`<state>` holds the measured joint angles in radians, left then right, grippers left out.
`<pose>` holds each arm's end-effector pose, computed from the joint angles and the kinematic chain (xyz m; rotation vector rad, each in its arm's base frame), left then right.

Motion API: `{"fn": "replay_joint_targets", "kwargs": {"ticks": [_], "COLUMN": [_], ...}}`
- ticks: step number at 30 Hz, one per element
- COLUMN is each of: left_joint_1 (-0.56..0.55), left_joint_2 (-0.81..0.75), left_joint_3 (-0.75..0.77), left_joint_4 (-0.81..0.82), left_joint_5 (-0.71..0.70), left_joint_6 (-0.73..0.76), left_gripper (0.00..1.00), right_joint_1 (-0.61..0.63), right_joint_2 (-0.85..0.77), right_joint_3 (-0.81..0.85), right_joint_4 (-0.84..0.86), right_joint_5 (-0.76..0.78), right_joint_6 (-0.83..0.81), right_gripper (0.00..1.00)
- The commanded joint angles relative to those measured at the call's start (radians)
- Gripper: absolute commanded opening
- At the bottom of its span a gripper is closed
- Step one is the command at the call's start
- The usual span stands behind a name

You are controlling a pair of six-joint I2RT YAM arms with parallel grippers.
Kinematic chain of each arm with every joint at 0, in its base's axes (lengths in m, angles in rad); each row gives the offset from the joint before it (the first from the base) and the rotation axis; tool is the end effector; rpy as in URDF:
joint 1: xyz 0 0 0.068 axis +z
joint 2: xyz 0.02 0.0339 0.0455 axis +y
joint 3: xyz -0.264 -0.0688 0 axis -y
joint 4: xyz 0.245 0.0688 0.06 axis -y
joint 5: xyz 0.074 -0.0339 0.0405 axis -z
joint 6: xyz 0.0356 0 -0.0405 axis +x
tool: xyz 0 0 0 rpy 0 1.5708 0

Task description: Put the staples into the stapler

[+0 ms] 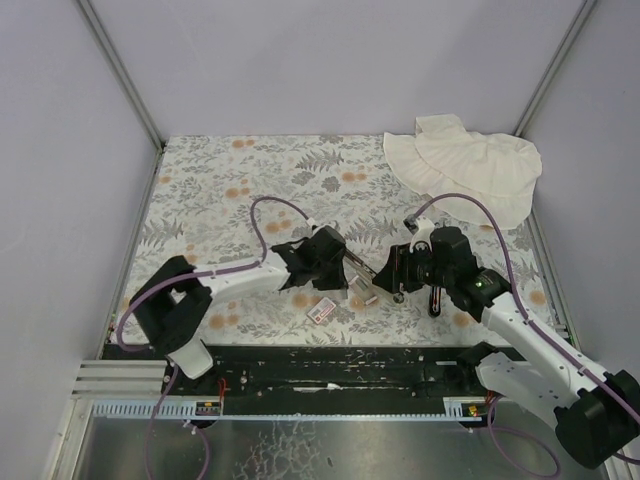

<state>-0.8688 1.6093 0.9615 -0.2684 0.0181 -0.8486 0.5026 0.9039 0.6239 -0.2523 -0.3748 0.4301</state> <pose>0.2116 -0.2512 0.1904 0.0348 2.6416 -0.6946 0.1699 0.1083 0.2565 -0.3174 2.1860 0.9363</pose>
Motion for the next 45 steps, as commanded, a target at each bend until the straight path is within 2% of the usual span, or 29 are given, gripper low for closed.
{"fn": "replay_joint_targets", "kwargs": {"ticks": [1,7,12,20,26,30,32,36,40,45], "left_joint_1": [-0.036,-0.063,-0.077,-0.084,-0.061,0.068,0.167,0.395,0.594,0.706], "left_joint_2": [0.100,0.192,0.218,0.172,0.011,-0.106,-0.152,-0.199,-0.241,-0.284], "left_joint_3": [0.087,0.147,0.153,0.141,0.119,0.088,0.091,0.151,0.164,0.117], "left_joint_4": [-0.080,-0.140,-0.166,-0.167,-0.160,-0.175,-0.202,-0.258,-0.227,-0.201], "left_joint_5": [-0.049,-0.060,-0.063,-0.071,-0.139,-0.106,-0.069,-0.008,0.052,0.099], "left_joint_6": [-0.035,-0.048,-0.061,-0.047,0.031,0.166,0.257,0.436,0.501,0.513], "left_gripper": [0.11,0.12,0.18,0.54,0.74,0.84,0.90,0.94,0.96,0.96], "right_joint_1": [-0.004,-0.004,-0.003,-0.003,0.008,0.066,0.134,0.239,0.324,0.382], "right_joint_2": [-0.022,-0.016,-0.012,0.037,0.081,0.131,0.169,0.266,0.374,0.534], "right_joint_3": [0.030,0.020,0.017,0.029,0.036,0.057,0.087,0.138,0.195,0.300], "right_joint_4": [-0.038,-0.035,-0.035,-0.056,-0.080,-0.102,-0.114,-0.121,-0.117,-0.146], "right_joint_5": [0.057,0.046,0.055,0.082,0.145,0.225,0.307,0.393,0.489,0.549], "right_joint_6": [-0.041,-0.045,-0.054,-0.010,0.096,0.182,0.235,0.323,0.381,0.412], "right_gripper": [0.60,0.60,0.60,0.60,0.52,0.52,0.53,0.55,0.55,0.54]}}
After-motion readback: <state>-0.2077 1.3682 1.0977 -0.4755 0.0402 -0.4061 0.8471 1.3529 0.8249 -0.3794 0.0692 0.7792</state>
